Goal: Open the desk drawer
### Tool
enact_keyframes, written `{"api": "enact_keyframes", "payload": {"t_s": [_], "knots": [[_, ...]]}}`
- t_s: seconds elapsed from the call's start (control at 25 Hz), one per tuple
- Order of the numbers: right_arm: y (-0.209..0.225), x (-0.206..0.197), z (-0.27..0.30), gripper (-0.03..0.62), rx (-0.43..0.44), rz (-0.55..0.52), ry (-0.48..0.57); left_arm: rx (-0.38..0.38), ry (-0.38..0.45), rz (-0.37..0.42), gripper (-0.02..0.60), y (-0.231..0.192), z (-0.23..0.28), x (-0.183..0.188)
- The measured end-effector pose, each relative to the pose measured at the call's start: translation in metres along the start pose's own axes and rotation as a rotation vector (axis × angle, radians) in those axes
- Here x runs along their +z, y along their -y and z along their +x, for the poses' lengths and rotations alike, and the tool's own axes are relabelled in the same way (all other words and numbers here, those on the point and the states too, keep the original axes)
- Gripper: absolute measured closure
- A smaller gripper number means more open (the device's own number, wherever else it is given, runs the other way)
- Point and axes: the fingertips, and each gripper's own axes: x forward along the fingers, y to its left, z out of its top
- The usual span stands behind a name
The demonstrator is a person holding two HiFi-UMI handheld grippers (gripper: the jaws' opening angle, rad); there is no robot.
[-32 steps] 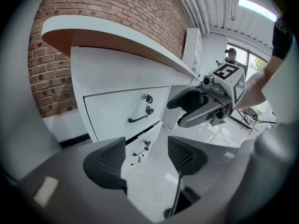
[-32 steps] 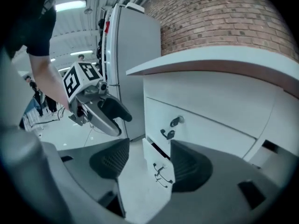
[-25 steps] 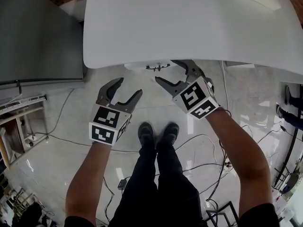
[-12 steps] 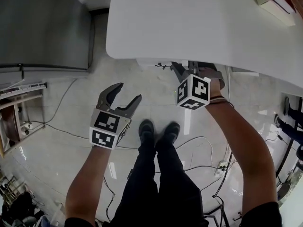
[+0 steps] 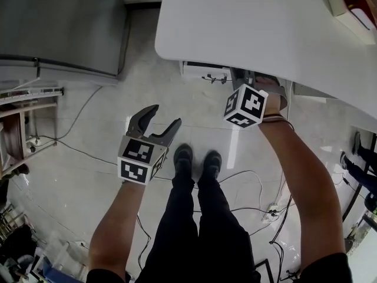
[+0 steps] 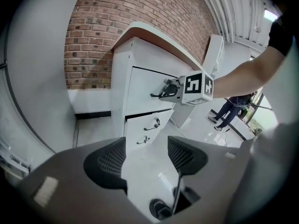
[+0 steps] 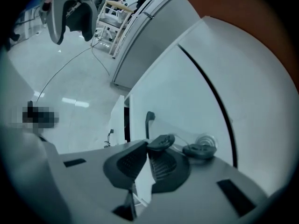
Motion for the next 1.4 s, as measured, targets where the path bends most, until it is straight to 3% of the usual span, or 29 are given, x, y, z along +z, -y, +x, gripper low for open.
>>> {"api": "enact_keyframes", "payload": {"t_s": [0.44, 0.96, 1.2, 1.4], "knots": [[-0.024, 0.005, -0.020, 0.571, 0.063, -0.019, 0.017, 0.040, 0.003, -0.058, 0.296, 0.004, -0.023, -0.014], [-0.075, 0.015, -0.065, 0.571, 0.074, 0.028, 0.055, 0.024, 0.011, -0.051, 0.297, 0.012, -0.028, -0.016], [-0.082, 0.016, -0.072, 0.571, 0.055, 0.083, 0.048, 0.003, 0.004, -0.007, 0.296, 0.019, -0.027, -0.010], [-0.086, 0.016, -0.074, 0.571, 0.054, 0.072, 0.054, 0.008, 0.018, 0.120, 0.296, 0.018, -0.023, 0.017]]}}
